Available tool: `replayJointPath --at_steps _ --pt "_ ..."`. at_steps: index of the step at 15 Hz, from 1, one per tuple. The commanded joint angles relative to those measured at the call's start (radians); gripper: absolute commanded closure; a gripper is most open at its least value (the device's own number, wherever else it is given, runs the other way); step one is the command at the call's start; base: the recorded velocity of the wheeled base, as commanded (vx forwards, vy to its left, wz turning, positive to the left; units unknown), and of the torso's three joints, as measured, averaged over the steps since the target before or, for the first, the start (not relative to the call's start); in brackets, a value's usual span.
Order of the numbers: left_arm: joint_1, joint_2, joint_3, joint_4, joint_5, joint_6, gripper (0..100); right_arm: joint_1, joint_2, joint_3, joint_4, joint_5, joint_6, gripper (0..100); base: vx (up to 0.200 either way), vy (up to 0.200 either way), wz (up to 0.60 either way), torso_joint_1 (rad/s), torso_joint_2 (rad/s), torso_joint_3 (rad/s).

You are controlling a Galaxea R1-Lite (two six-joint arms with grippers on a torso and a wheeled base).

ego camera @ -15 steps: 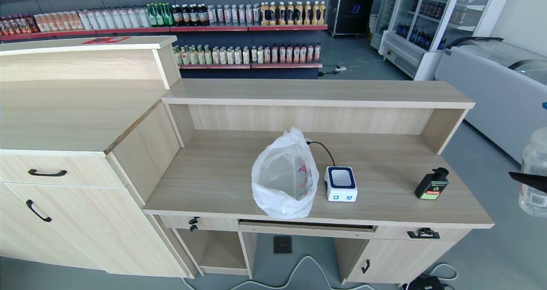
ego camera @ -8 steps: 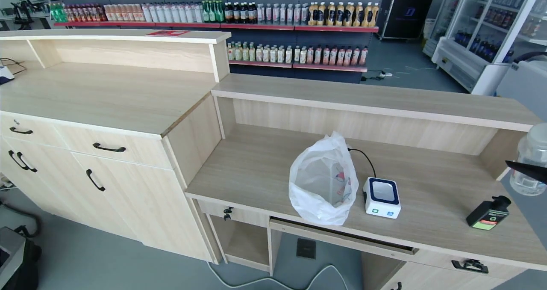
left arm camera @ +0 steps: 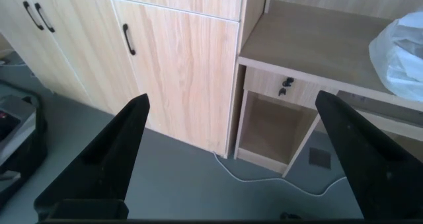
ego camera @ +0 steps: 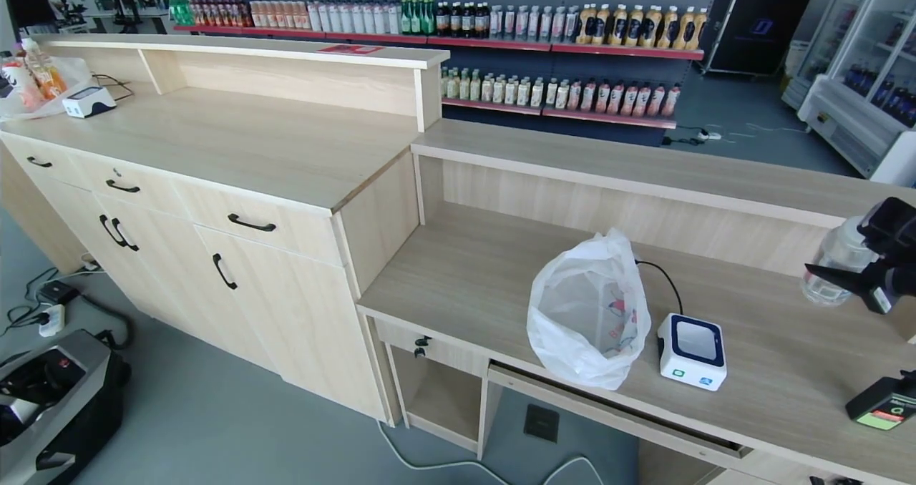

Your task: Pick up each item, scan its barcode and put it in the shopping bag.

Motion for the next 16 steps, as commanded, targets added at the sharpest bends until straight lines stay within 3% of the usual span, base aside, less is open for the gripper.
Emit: replayJointPath --at_steps 1,5,12,16 --pt "0.001 0.0 0.0 0.0 0.0 0.0 0 0.012 0.116 -0.029 -0.03 0.023 0.0 100 0.0 0.0 0.0 0.0 0.0 0.0" --pt "0.001 0.0 0.0 0.0 0.0 0.0 0 0.045 0.188 -0.028 -0.098 0.117 -0.009 100 0.0 0.0 0.0 0.0 0.0 0.0" --pt "0.001 0.0 0.0 0.0 0.0 0.0 0 0.099 0.28 -0.019 -0.204 0.12 -0.066 100 0.0 0.0 0.0 0.0 0.0 0.0" --pt "0.001 0.0 0.0 0.0 0.0 0.0 0 0.117 0.335 0.024 -0.339 0.12 -0.066 100 0.0 0.0 0.0 0.0 0.0 0.0"
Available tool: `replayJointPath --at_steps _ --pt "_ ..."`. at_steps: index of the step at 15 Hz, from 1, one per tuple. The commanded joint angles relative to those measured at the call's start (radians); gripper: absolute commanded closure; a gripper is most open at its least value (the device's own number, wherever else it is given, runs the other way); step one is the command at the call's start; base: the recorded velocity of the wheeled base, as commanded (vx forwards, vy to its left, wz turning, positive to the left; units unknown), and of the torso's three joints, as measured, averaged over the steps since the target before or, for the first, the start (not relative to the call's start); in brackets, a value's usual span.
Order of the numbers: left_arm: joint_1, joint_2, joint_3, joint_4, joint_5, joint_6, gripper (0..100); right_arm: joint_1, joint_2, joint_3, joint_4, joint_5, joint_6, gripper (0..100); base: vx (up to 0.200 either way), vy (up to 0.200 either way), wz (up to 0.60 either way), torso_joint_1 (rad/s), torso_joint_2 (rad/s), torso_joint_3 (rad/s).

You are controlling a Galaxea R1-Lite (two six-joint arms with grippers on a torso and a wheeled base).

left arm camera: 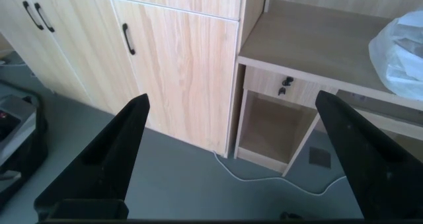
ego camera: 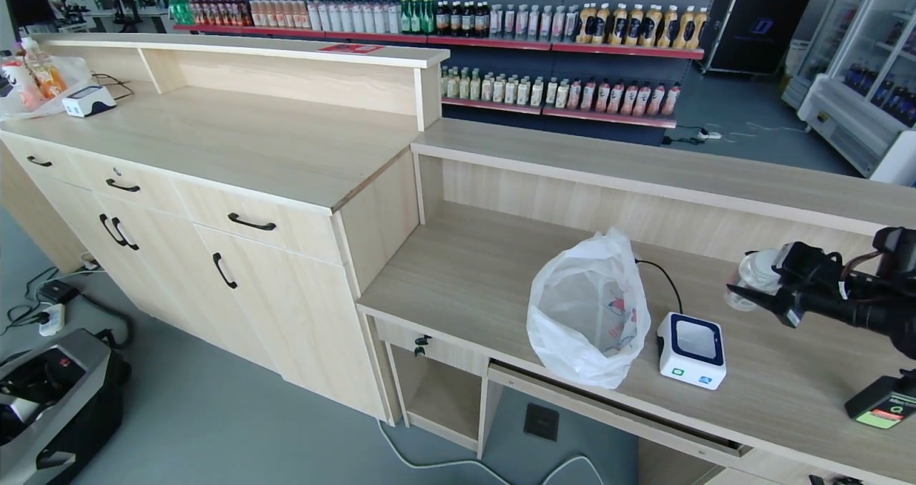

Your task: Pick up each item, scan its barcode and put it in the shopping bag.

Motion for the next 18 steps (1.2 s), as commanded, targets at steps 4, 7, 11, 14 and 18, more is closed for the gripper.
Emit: replayJointPath --at_steps 4,7,11,14,18 --pt "0.001 0.0 0.0 0.0 0.0 0.0 0 0.015 0.068 0.022 -0.089 0.0 0.001 100 0.0 0.0 0.0 0.0 0.0 0.0" --pt "0.001 0.0 0.0 0.0 0.0 0.0 0 0.015 0.083 0.033 -0.096 0.002 0.0 100 0.0 0.0 0.0 0.0 0.0 0.0" --pt "0.001 0.0 0.0 0.0 0.0 0.0 0 0.015 0.1 0.037 -0.135 0.002 0.004 100 0.0 0.0 0.0 0.0 0.0 0.0" --pt "0.001 0.0 0.0 0.0 0.0 0.0 0 0.015 0.117 0.04 -0.136 0.01 0.003 100 0.0 0.0 0.0 0.0 0.0 0.0" --pt "0.001 0.0 0.0 0.0 0.0 0.0 0 0.017 0.144 0.03 -0.138 0.037 0.003 100 0.0 0.0 0.0 0.0 0.0 0.0"
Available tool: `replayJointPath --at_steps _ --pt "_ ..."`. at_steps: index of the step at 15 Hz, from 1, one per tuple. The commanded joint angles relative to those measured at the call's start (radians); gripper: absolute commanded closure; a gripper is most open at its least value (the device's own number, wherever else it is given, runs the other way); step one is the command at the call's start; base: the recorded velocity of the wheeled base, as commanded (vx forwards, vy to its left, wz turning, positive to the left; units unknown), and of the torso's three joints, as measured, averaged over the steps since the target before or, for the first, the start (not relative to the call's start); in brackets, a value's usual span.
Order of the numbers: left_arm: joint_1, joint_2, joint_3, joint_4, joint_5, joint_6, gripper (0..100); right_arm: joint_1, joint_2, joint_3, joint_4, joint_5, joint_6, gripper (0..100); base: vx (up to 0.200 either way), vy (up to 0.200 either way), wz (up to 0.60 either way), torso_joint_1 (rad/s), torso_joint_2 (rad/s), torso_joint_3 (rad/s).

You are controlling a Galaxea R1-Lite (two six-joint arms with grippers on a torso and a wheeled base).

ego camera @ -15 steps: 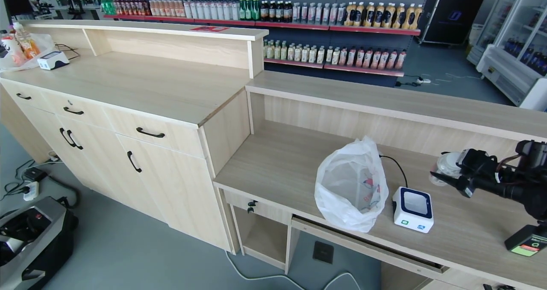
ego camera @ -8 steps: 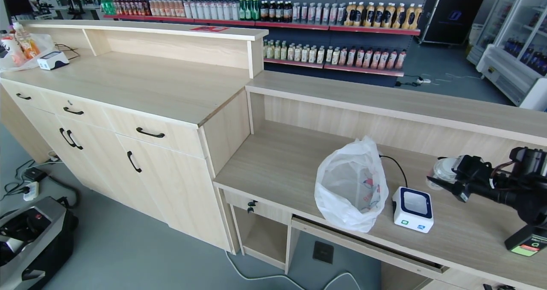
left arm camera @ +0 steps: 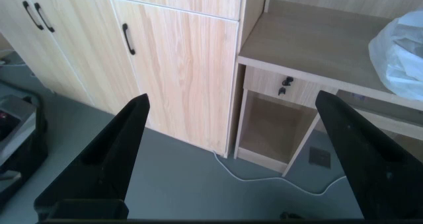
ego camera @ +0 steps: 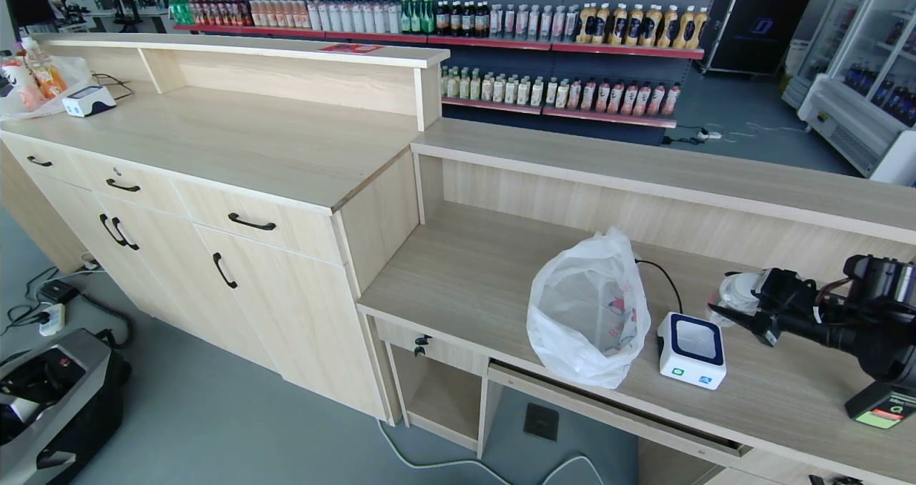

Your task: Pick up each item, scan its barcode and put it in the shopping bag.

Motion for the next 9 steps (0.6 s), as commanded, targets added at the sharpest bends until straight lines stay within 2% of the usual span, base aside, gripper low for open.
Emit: replayJointPath --at_steps 1,9 --pt "0.001 0.0 0.0 0.0 0.0 0.0 0 0.002 0.013 -0.011 -0.001 0.002 0.0 100 0.0 0.0 0.0 0.0 0.0 0.0" --pt "0.001 0.0 0.0 0.0 0.0 0.0 0 0.048 0.055 -0.055 -0.024 0.008 0.018 100 0.0 0.0 0.0 0.0 0.0 0.0"
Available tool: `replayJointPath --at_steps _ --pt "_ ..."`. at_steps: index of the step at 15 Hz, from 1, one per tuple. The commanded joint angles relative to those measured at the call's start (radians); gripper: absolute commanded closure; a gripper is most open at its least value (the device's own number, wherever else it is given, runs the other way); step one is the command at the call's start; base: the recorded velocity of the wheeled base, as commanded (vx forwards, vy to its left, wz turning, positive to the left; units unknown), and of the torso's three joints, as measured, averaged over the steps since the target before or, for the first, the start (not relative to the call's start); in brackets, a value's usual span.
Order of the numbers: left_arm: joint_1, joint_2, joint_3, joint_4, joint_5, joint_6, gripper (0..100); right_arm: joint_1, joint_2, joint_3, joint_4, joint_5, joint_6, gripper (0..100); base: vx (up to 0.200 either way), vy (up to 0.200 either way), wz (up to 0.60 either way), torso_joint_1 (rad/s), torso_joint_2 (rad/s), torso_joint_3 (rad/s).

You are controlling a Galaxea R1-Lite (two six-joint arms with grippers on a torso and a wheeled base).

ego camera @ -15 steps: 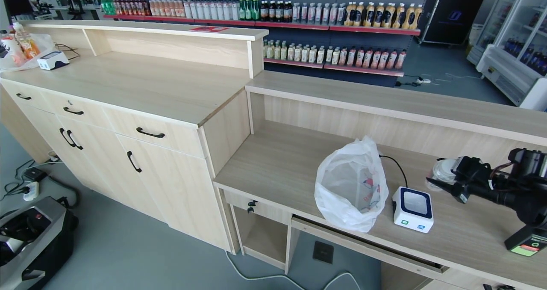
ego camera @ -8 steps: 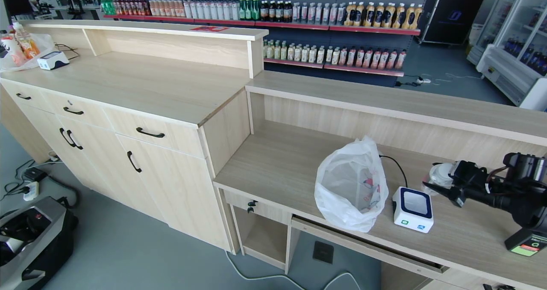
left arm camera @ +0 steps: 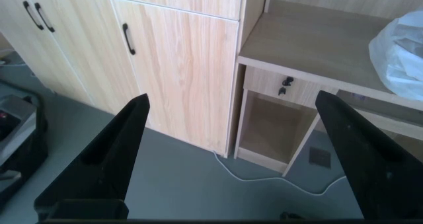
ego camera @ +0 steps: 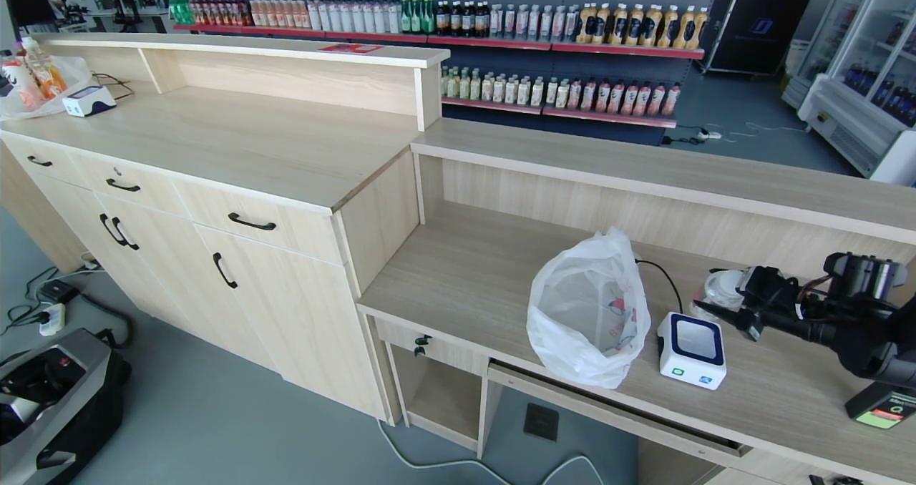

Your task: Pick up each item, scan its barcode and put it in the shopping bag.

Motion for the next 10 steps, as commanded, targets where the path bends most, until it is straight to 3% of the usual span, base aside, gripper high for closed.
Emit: replayJointPath --at_steps 1,10 --pt "0.0 0.0 0.0 0.0 0.0 0.0 0 0.012 0.013 -0.006 -0.007 0.0 0.004 100 0.0 0.0 0.0 0.0 0.0 0.0" --pt "0.0 0.0 0.0 0.0 0.0 0.0 0 0.019 0.026 -0.005 -0.03 0.0 0.004 100 0.0 0.0 0.0 0.0 0.0 0.0"
